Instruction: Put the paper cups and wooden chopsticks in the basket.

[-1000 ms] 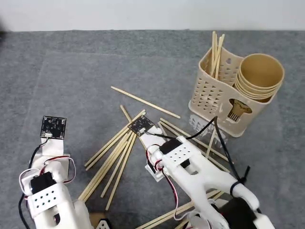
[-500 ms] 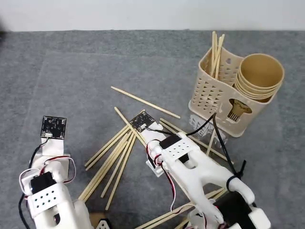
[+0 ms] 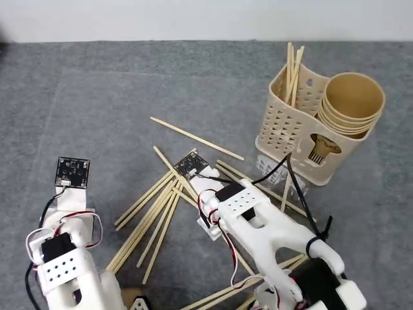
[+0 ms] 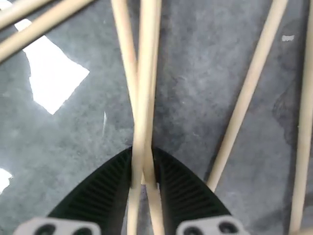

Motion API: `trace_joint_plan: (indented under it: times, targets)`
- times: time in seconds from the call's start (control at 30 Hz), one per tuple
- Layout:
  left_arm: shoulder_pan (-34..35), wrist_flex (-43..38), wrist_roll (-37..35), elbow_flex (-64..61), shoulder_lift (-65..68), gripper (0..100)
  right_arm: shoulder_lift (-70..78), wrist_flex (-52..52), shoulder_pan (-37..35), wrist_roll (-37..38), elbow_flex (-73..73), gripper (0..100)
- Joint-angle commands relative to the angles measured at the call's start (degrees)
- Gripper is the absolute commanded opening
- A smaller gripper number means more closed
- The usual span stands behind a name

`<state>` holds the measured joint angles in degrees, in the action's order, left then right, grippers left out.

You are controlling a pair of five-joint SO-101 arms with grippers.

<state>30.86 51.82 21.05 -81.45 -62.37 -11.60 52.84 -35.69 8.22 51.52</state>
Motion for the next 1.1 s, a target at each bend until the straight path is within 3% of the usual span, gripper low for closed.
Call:
trace_joint_plan:
  times: [0.0, 0.47, 0.67, 0.87, 1.07]
  targets:
    - [0.0, -1.41, 0.35, 0.13, -1.05, 2, -4.35, 1.89, 0.48, 0.79, -1.05, 0.8]
    - [-1.32, -1.32, 0.44, 0.13, -1.05, 2, -13.14, 7.08, 0.57, 0.62, -0.88, 1.0]
    - [-1.32, -1.32, 0.44, 0.04, -1.05, 2, -13.14, 9.1, 0.4, 0.26, -0.79, 17.2]
    - [-1.32, -1.32, 0.44, 0.04, -1.05, 2, -13.14, 9.63, 0.13, 0.26, -0.79, 13.7]
    - [-1.32, -1.41, 0.44, 0.04, -1.05, 2, -13.14, 10.33, -0.13, 0.18, -0.7, 17.4]
